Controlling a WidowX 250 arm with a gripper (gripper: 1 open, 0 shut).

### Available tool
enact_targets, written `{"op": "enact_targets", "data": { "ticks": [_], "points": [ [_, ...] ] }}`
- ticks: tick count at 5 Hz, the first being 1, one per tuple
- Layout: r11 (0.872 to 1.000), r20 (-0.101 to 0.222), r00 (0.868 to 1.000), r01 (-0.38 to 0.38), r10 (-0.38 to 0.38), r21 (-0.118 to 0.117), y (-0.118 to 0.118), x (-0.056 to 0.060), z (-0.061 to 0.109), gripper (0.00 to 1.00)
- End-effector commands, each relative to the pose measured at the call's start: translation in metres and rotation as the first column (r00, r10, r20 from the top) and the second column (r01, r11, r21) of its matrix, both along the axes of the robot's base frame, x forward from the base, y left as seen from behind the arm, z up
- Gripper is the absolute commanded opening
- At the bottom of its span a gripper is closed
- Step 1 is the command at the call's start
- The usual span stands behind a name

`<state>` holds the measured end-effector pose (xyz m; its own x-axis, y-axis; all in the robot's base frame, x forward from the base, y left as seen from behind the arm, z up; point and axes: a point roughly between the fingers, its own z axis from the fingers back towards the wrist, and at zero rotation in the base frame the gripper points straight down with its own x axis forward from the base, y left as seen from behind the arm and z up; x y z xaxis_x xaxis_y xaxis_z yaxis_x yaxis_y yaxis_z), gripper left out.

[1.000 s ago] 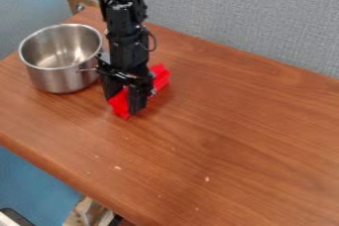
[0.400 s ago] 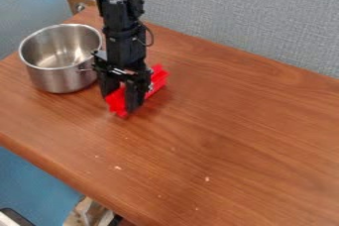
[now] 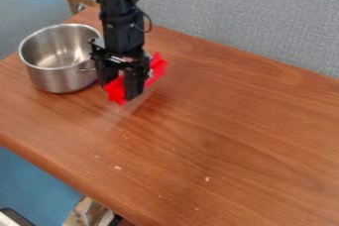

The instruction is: Put the red object in the metal pot

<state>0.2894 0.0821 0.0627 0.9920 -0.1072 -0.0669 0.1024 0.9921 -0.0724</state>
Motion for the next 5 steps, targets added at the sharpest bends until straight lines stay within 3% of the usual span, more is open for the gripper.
{"op": "enact_targets", "data": {
  "ticks": [1, 3, 5],
  "points": [
    [0.999, 0.101, 0.995, -0.026, 0.024, 0.023, 0.009, 0.009, 0.039, 0.0],
    [0.995, 0.138, 0.986, -0.097, 0.094, 0.013, 0.029, 0.011, 0.069, 0.0],
    [0.985, 0.158, 0.973, -0.171, 0.168, 0.003, 0.056, 0.01, 0.081, 0.0]
  ]
}}
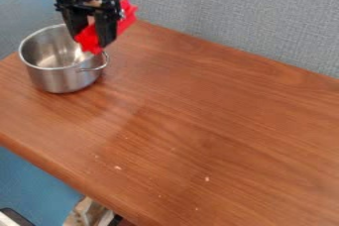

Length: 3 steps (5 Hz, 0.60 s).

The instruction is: Put the red object in the metal pot

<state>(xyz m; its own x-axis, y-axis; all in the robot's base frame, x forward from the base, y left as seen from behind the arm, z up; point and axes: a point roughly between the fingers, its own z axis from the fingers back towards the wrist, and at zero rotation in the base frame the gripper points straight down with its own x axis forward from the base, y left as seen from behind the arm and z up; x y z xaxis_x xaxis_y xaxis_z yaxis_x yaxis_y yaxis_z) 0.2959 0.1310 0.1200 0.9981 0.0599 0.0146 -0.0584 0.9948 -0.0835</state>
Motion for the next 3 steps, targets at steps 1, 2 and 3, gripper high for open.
{"op": "enact_targets", "data": {
  "ticks": [1, 2, 3],
  "points": [
    [0.999, 0.074, 0.997, -0.028, 0.026, 0.037, 0.0131, 0.0032, 0.0212, 0.0],
    [0.998, 0.073, 0.996, -0.049, 0.047, 0.04, 0.0182, 0.0027, 0.0171, 0.0],
    [0.997, 0.071, 0.995, -0.071, 0.068, 0.043, 0.0229, 0.0017, 0.013, 0.0]
  ]
}}
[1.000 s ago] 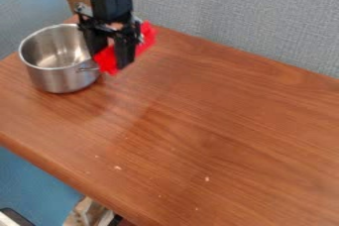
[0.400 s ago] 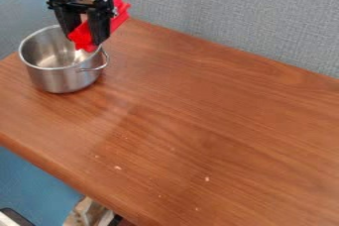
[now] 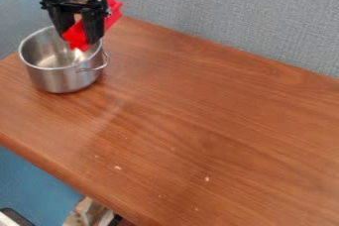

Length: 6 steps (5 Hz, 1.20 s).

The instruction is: Put the red object in the metal pot

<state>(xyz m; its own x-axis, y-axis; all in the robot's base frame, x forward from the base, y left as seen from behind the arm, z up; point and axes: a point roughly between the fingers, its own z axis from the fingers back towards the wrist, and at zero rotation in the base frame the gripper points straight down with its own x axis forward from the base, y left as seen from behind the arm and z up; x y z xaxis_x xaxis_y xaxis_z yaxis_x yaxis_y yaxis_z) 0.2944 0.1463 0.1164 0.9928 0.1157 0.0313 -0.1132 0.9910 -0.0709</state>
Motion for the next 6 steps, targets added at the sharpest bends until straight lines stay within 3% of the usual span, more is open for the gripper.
{"op": "enact_targets", "data": {
  "ticks": [1, 5, 6],
  "points": [
    [0.999, 0.049, 0.998, -0.039, 0.037, 0.036, 0.013, 0.002, 0.012, 0.0],
    [0.987, 0.03, 0.988, -0.152, 0.15, 0.05, 0.033, -0.002, -0.006, 0.0],
    [0.983, 0.028, 0.984, -0.176, 0.175, 0.053, 0.036, -0.001, -0.008, 1.0]
  ]
}}
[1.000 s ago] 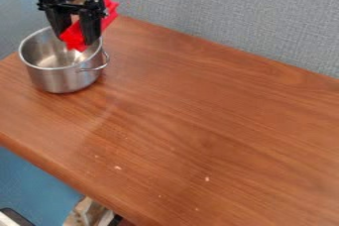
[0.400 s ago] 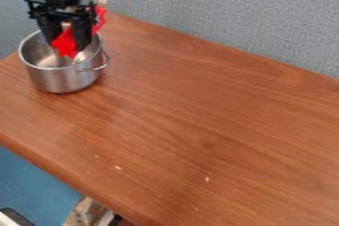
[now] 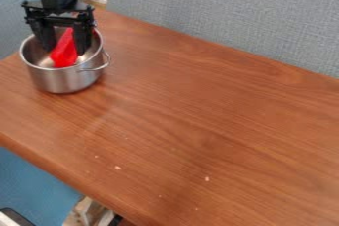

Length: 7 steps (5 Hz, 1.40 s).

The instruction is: Put the red object in the metal pot

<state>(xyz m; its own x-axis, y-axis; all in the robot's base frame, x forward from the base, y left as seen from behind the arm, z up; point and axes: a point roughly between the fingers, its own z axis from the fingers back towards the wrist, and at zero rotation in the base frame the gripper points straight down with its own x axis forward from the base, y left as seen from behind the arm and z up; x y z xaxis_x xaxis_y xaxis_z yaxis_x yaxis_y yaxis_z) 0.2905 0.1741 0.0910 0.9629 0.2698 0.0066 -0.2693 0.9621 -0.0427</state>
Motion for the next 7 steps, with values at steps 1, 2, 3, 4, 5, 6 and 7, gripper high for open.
{"op": "enact_targets", "data": {
  "ticks": [1, 2, 3, 4, 5, 6, 7],
  "points": [
    [0.998, 0.049, 0.998, -0.04, 0.038, 0.038, 0.012, 0.005, 0.013, 1.0],
    [0.999, 0.063, 0.998, 0.009, -0.012, 0.053, -0.005, 0.009, 0.029, 1.0],
    [0.996, 0.075, 0.995, 0.055, -0.061, 0.067, -0.022, 0.013, 0.045, 1.0],
    [0.989, 0.097, 0.986, 0.126, -0.133, 0.078, -0.052, 0.022, 0.067, 1.0],
    [0.976, 0.116, 0.971, 0.201, -0.21, 0.085, -0.082, 0.029, 0.085, 1.0],
    [0.957, 0.117, 0.951, 0.273, -0.284, 0.101, -0.122, 0.033, 0.088, 1.0],
    [0.935, 0.115, 0.93, 0.336, -0.348, 0.113, -0.16, 0.037, 0.083, 1.0]
  ]
}}
